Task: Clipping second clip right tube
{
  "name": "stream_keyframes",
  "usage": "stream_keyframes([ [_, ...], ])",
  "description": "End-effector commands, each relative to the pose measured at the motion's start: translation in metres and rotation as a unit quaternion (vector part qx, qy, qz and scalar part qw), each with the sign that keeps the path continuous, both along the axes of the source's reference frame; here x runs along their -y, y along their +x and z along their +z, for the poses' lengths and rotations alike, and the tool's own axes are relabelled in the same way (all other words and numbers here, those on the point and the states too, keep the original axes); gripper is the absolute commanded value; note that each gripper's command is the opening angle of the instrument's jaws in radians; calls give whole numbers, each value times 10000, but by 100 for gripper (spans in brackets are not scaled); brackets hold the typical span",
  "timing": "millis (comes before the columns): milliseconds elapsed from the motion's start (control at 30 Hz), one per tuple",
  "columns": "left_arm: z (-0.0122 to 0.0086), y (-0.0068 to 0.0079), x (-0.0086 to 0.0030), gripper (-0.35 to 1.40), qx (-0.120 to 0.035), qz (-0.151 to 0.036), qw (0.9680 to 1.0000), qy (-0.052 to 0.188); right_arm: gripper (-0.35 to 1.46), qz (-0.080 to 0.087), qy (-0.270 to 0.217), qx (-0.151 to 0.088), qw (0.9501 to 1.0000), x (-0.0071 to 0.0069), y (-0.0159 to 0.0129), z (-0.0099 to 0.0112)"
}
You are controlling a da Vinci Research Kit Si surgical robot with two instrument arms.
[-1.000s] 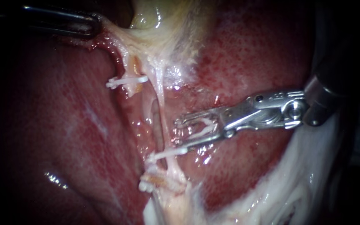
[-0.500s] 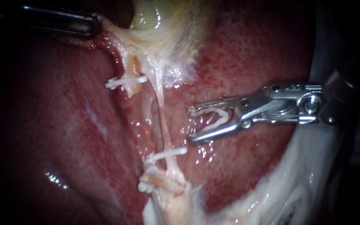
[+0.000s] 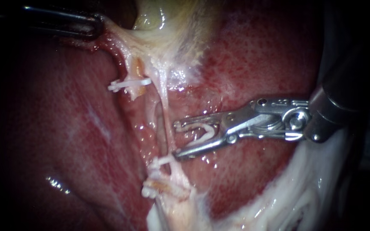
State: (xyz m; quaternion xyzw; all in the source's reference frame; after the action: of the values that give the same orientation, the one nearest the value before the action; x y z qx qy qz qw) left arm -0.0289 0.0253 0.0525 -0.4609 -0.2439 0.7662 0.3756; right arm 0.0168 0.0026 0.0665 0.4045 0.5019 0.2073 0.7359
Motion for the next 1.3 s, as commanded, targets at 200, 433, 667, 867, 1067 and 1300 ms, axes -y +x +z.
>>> stream_keyframes([
  [200, 0, -1, 0, -35, -3, -3, 10000, 0, 46, 33, 122, -94, 9999, 5, 11, 0],
  [433, 0, -1, 0, -35, -4, -4, 10000, 0, 46, -23, 348, -312, 9989, 15, 27, -2],
  [667, 1, -2, 0, -35, -5, -6, 10000, -1, 46, -44, 663, -606, 9960, 22, 40, -10],
  [867, 1, -1, 0, -35, -5, -5, 10000, -1, 46, -33, 827, -796, 9934, 27, 39, -23],
  [1067, 1, -1, 0, -35, -5, -5, 10000, -1, 45, -76, 929, -926, 9913, 33, 42, -37],
  [1300, 1, -1, 0, -35, -5, -4, 10000, -1, 36, -79, 939, -946, 9910, 33, 41, -39],
])
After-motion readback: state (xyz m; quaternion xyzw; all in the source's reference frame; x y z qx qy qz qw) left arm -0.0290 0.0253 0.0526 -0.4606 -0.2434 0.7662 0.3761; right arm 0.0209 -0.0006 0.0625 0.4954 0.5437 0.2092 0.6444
